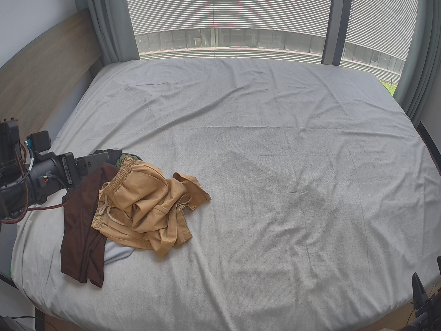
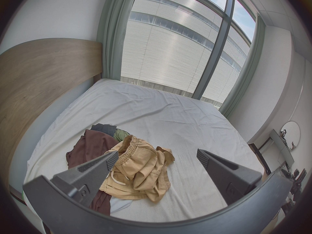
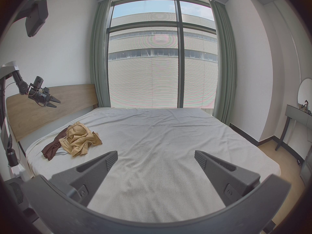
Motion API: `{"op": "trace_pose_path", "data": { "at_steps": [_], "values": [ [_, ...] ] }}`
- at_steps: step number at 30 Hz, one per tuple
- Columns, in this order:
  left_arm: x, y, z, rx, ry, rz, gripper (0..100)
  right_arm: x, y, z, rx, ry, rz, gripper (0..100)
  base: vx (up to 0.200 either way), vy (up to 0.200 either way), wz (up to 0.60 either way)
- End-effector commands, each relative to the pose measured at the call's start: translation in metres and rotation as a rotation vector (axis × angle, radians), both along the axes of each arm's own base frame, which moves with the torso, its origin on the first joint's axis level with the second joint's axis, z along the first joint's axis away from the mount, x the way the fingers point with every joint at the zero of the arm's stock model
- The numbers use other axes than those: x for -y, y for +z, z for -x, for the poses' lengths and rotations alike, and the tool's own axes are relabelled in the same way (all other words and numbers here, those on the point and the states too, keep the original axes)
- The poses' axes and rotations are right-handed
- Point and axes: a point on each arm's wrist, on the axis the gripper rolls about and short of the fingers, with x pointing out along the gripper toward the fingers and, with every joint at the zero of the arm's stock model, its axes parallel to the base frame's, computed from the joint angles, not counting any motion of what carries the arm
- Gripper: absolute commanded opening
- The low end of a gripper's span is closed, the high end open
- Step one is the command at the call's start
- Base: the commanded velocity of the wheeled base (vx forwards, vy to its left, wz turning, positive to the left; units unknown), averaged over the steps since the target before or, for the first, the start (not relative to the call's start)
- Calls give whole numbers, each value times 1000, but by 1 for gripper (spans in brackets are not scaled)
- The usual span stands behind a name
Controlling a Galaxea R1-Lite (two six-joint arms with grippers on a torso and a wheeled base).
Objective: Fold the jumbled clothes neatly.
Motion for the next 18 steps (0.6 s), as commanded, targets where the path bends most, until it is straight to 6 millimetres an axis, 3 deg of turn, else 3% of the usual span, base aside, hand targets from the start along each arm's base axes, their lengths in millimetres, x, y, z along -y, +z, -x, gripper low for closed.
{"op": "trace_pose_path", "data": {
  "at_steps": [1, 18],
  "values": [
    [1, -7, -20, -38, 3, -1, 100, 0, -5, 0, -1, 1, 0, 100, 0, 0, 0],
    [-4, -35, -70, -56, -26, 13, 100, 0, -5, 0, -1, 1, 0, 100, 0, 0, 0]
  ]
}}
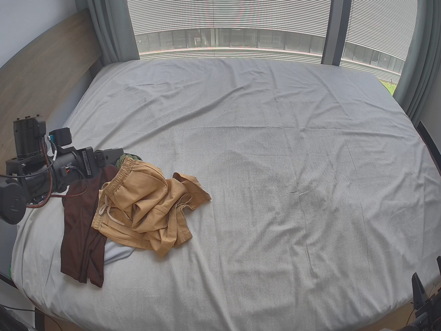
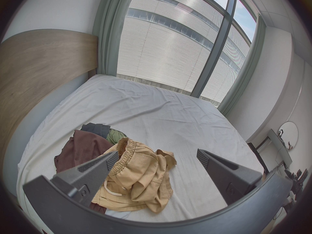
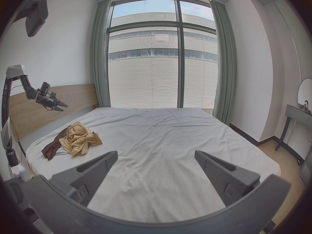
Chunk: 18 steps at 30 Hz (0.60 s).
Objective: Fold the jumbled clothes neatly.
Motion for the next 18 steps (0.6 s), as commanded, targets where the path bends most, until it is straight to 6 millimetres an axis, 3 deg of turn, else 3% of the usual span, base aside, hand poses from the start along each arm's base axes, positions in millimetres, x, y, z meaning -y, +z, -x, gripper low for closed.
{"op": "trace_pose_path", "data": {
  "at_steps": [1, 18],
  "values": [
    [-3, -17, -17, -44, 13, -4, 100, 0, -5, 0, -1, 0, 0, 100, 0, 0, 0],
    [-2, -48, -69, -110, 6, -12, 100, 0, -5, 0, -1, 0, 0, 100, 0, 0, 0]
  ]
}}
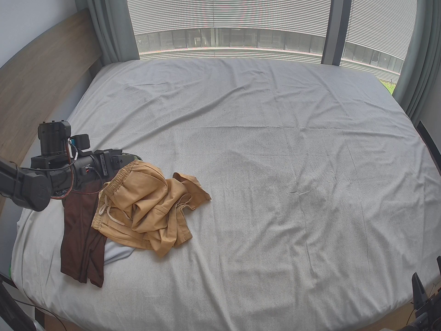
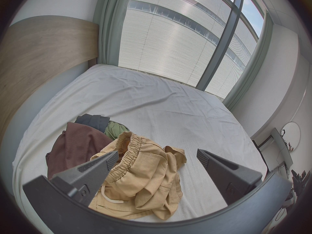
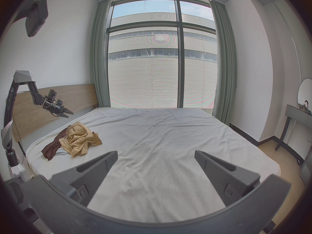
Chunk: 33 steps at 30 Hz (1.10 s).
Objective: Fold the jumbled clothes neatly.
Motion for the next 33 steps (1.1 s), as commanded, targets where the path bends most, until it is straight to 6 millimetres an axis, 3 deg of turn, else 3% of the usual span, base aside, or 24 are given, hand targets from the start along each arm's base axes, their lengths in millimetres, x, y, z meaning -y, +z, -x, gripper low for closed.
{"op": "trace_pose_path", "data": {
  "at_steps": [1, 15, 33],
  "values": [
    [-1, -15, -17, -33, -7, 0, 100, 0, -5, 0, -1, 1, 0, 100, 0, 0, 0],
    [-16, -37, -52, -61, -34, 15, 100, 0, -5, 0, -1, -1, 2, 100, 0, 0, 0],
    [-14, -48, -63, -76, -155, 78, 100, 0, -5, 0, -1, 1, 2, 100, 0, 0, 0]
  ]
}}
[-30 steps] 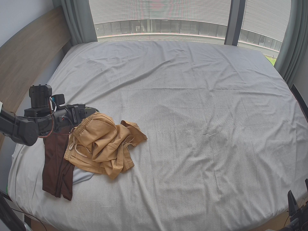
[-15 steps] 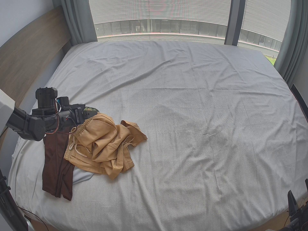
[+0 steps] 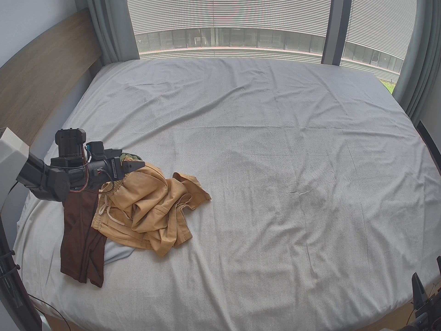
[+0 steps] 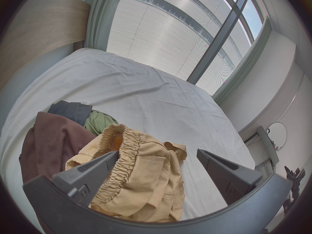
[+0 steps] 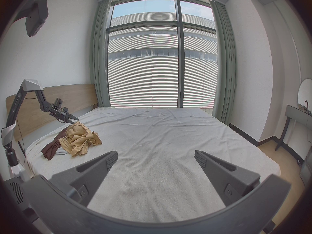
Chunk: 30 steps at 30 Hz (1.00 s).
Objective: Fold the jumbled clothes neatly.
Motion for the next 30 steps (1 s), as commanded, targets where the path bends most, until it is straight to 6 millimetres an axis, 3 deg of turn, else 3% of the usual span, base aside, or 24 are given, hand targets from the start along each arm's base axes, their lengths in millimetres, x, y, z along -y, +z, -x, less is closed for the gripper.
{"op": "trace_pose_path", "data": {
  "at_steps": [1, 29, 30],
  "values": [
    [2, -7, -3, -13, -8, 1, 100, 0, -5, 0, -1, 0, 0, 100, 0, 0, 0],
    [11, -20, -32, 14, -37, 6, 100, 0, -5, 0, -1, -1, 2, 100, 0, 0, 0],
    [11, -20, -32, 14, -37, 6, 0, 0, -5, 0, -1, -1, 2, 100, 0, 0, 0]
  ]
}}
